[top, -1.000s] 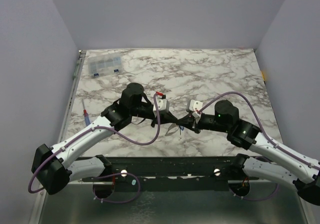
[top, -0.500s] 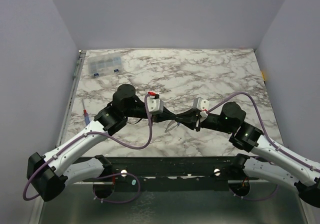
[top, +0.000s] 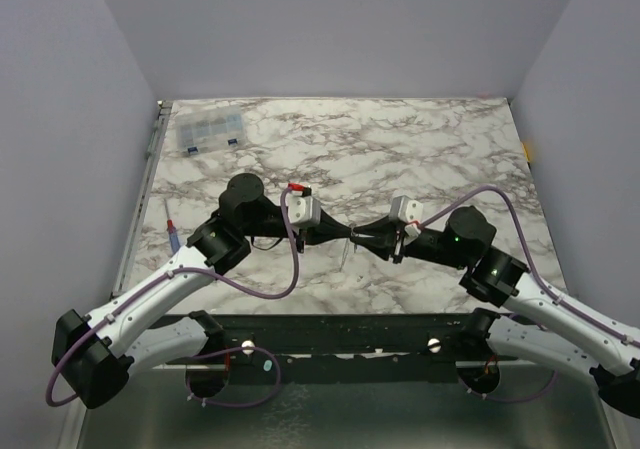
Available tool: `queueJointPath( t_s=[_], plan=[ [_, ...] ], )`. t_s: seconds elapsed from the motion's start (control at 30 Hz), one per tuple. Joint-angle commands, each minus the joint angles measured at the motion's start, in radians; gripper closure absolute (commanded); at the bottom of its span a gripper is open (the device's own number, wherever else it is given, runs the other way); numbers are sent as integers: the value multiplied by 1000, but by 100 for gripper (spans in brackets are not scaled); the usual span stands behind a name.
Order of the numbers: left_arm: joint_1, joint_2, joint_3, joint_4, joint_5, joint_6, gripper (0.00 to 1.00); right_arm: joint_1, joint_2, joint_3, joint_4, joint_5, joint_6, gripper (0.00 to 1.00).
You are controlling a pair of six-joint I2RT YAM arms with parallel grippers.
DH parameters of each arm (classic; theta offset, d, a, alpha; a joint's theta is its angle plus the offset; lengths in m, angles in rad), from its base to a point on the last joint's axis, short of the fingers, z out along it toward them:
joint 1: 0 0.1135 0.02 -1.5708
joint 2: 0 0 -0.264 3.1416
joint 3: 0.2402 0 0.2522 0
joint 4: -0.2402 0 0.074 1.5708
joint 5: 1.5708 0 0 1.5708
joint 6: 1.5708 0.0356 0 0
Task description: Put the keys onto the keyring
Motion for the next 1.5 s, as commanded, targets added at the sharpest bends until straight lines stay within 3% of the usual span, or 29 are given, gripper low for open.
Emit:
queueJointPath(
  t_s=[0.0,0.4,0.6,1.0,1.13,1.33,1.47],
  plan=[
    [12,-21,-15,72,-14,-36,100,6,-28,-9,45,6,14,72],
    [24,-43,-38,136,-28,-67,100,6,-35,-31,53,-2,29,72],
    [26,-42,-40,137,-13,-71,100,7,-29,-33,68,39,26,62],
    [27,-33,-40,137,11,-79,100,6,20,-6,91,63,1,56],
    [27,-34,-40,138,11,-79,100,6,22,-9,88,69,-2,63],
    [27,-33,-38,137,12,-77,100,6,15,-16,89,68,1,86],
    [27,-33,-36,137,10,-78,100,6,13,-18,82,63,1,93]
  ],
)
